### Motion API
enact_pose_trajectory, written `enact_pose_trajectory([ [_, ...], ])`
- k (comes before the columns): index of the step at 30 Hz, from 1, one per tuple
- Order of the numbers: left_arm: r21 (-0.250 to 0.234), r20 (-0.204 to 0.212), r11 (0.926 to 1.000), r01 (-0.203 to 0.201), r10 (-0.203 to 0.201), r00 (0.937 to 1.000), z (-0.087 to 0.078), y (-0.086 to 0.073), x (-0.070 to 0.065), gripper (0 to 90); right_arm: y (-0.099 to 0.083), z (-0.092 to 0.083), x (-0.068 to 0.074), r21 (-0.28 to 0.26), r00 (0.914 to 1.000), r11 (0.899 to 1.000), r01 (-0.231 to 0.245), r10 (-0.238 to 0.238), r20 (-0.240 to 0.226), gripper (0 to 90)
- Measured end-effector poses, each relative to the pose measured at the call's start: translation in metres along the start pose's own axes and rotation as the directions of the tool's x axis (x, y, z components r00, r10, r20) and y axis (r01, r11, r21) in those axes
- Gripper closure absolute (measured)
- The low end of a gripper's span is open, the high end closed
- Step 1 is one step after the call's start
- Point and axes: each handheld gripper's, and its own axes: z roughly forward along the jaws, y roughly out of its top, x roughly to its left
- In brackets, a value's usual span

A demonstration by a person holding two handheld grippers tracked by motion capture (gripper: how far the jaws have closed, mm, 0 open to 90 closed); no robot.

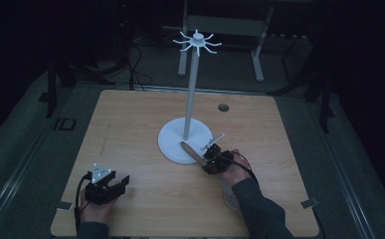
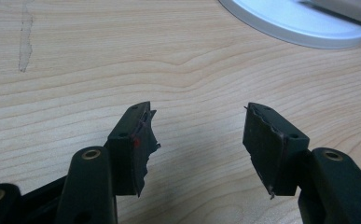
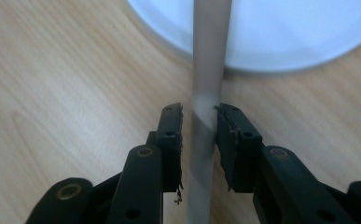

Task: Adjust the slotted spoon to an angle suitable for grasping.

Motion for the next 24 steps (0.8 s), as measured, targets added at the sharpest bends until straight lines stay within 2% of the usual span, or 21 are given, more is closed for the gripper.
enact_pose_trajectory([
  [1,0.000,0.000,1.0000,0.001,-0.001,1.0000,0.000,0.000,0.000,42.7,0.008,0.002,0.000,0.007,0.9999,1.000,0.012,-0.012,0.005,70.0],
  [7,-0.005,0.001,1.0000,0.003,-0.003,1.0000,-0.001,0.000,0.001,42.7,0.021,0.013,-0.003,0.049,0.9998,0.999,0.017,-0.017,0.007,70.5],
  [10,-0.005,0.000,1.0000,0.003,-0.003,1.0000,-0.001,0.000,0.001,42.6,0.023,0.018,-0.003,0.074,0.9995,0.997,0.028,-0.029,0.014,71.7],
  [18,-0.005,0.000,1.0000,0.001,-0.001,1.0000,-0.001,0.000,0.001,42.7,0.027,0.025,-0.005,0.099,0.9998,0.995,0.017,-0.017,-0.002,71.3],
  [19,-0.005,0.000,1.0000,0.002,-0.002,1.0000,-0.001,0.000,0.001,42.7,0.028,0.028,-0.006,0.117,0.9999,0.993,0.014,-0.013,-0.009,71.1],
  [24,-0.006,0.000,1.0000,0.002,-0.002,1.0000,-0.001,0.000,0.001,42.6,0.030,0.030,-0.006,0.123,0.9999,0.992,0.015,-0.014,-0.009,72.5],
])
